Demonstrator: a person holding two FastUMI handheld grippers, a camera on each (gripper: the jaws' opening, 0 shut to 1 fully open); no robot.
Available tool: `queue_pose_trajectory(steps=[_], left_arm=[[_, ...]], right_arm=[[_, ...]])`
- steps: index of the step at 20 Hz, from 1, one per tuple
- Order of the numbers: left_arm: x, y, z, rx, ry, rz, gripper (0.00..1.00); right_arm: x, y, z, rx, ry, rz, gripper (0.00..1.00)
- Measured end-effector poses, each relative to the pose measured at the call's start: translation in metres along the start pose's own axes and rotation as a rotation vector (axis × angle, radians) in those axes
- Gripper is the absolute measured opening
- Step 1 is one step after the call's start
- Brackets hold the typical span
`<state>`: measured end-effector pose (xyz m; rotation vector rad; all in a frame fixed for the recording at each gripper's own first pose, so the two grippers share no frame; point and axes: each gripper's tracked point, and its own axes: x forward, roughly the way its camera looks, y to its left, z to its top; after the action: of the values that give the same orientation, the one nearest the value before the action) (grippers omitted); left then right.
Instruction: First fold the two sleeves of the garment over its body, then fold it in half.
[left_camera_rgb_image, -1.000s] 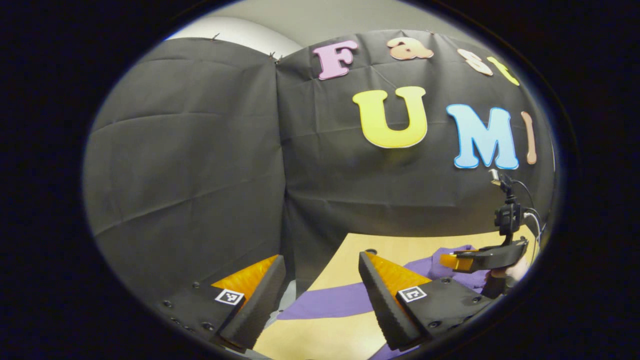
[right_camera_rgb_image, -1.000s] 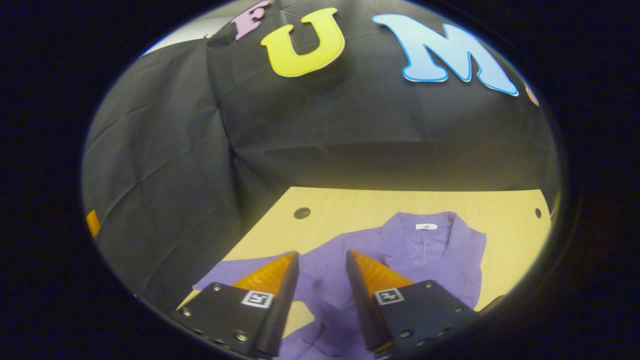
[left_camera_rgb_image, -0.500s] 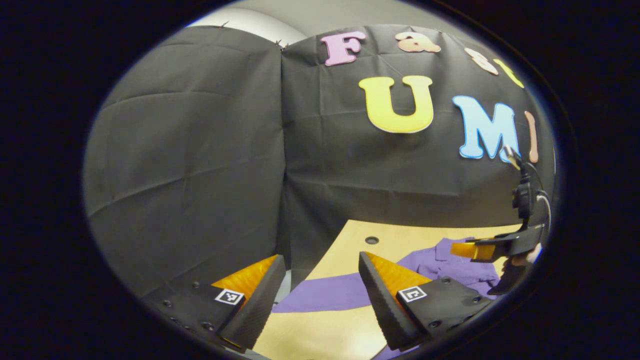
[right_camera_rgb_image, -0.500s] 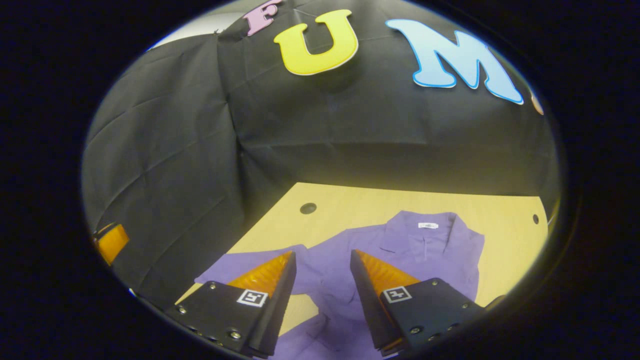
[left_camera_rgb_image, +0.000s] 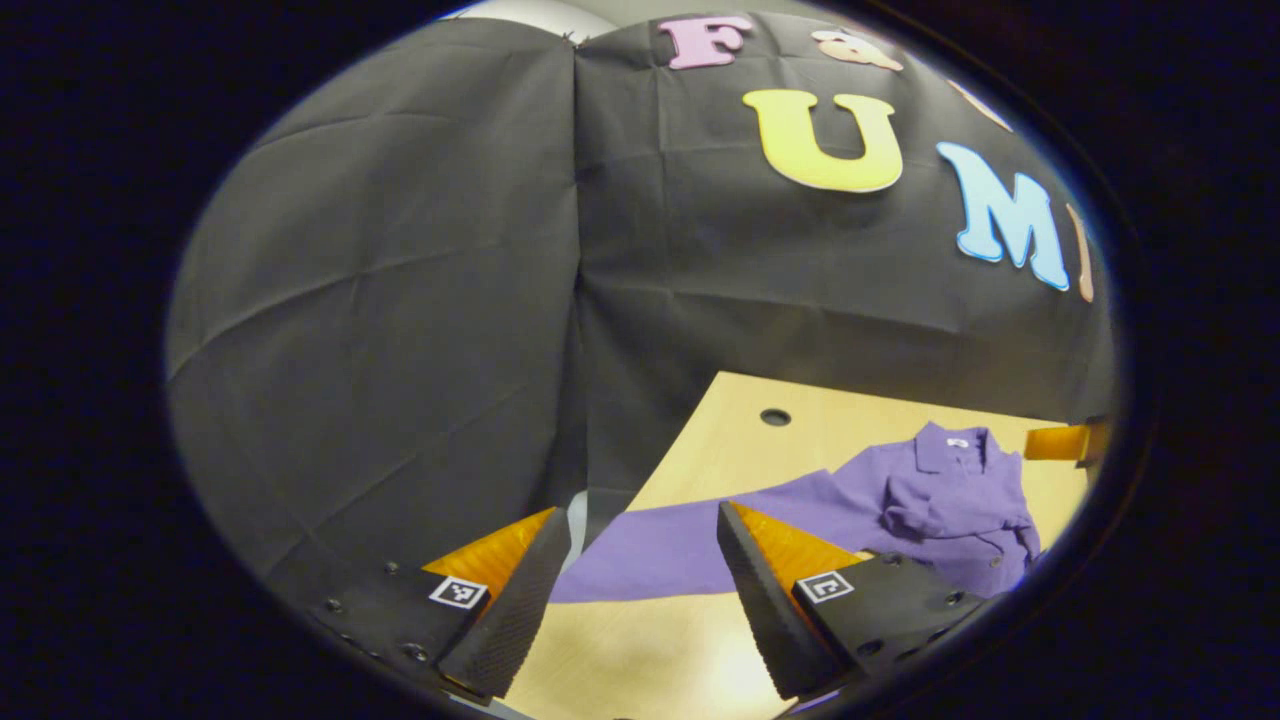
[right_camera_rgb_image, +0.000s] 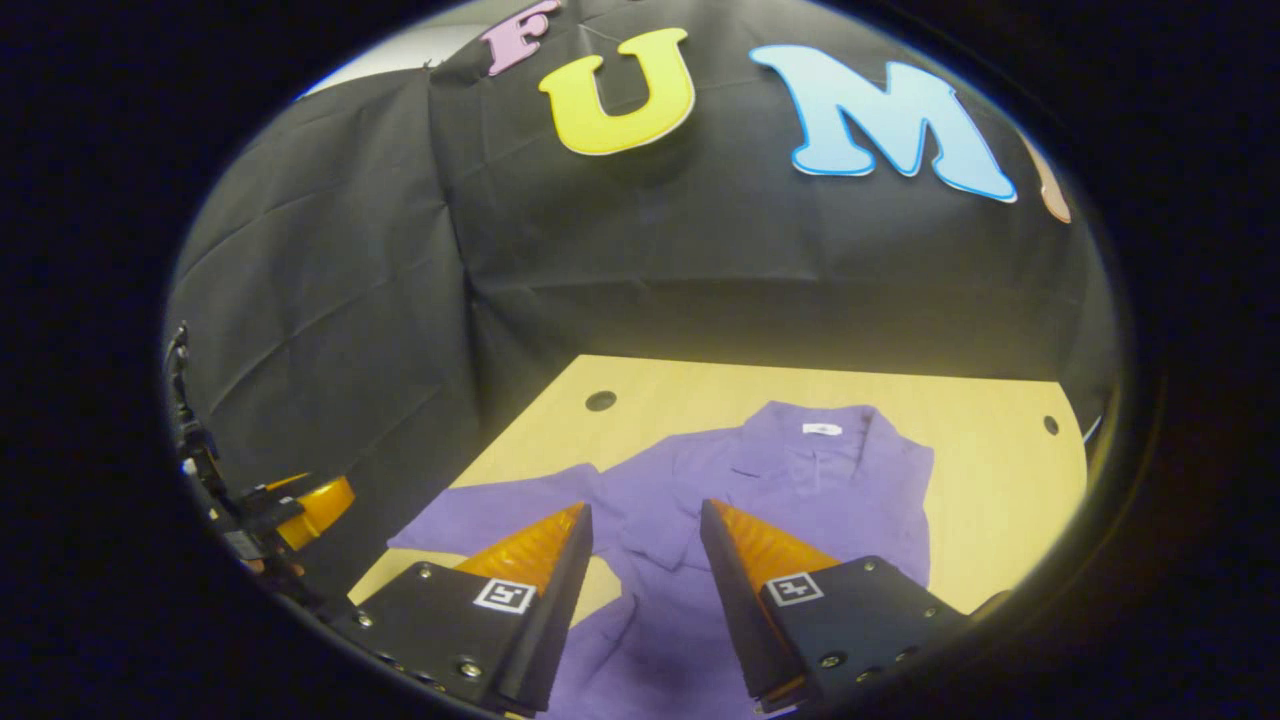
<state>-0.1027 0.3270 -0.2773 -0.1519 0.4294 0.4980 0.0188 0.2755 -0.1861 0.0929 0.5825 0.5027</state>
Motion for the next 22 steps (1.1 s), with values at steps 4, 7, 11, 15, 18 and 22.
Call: queue_pose_trajectory(steps=[4,7,11,15,18,22], left_arm=[[0.034,0.009,-0.039,-0.028,0.085,0.005,0.97],[0.060,0.010,-0.062,-0.038,0.129,0.015,0.98],[0.090,0.020,-0.093,-0.057,0.206,0.040,0.96],[0.099,0.024,-0.127,-0.061,0.279,0.051,0.97],[0.099,0.024,-0.145,-0.047,0.321,0.068,0.98],[0.102,0.018,-0.150,-0.022,0.310,0.062,0.96]], right_arm=[[-0.020,-0.027,-0.015,0.022,0.014,-0.063,0.69],[-0.037,-0.048,-0.024,0.042,0.024,-0.113,0.69],[-0.053,-0.068,-0.040,0.067,0.043,-0.169,0.69],[-0.062,-0.079,-0.050,0.075,0.053,-0.201,0.69],[-0.065,-0.083,-0.055,0.088,0.060,-0.213,0.69],[-0.065,-0.086,-0.060,0.106,0.071,-0.217,0.69]])
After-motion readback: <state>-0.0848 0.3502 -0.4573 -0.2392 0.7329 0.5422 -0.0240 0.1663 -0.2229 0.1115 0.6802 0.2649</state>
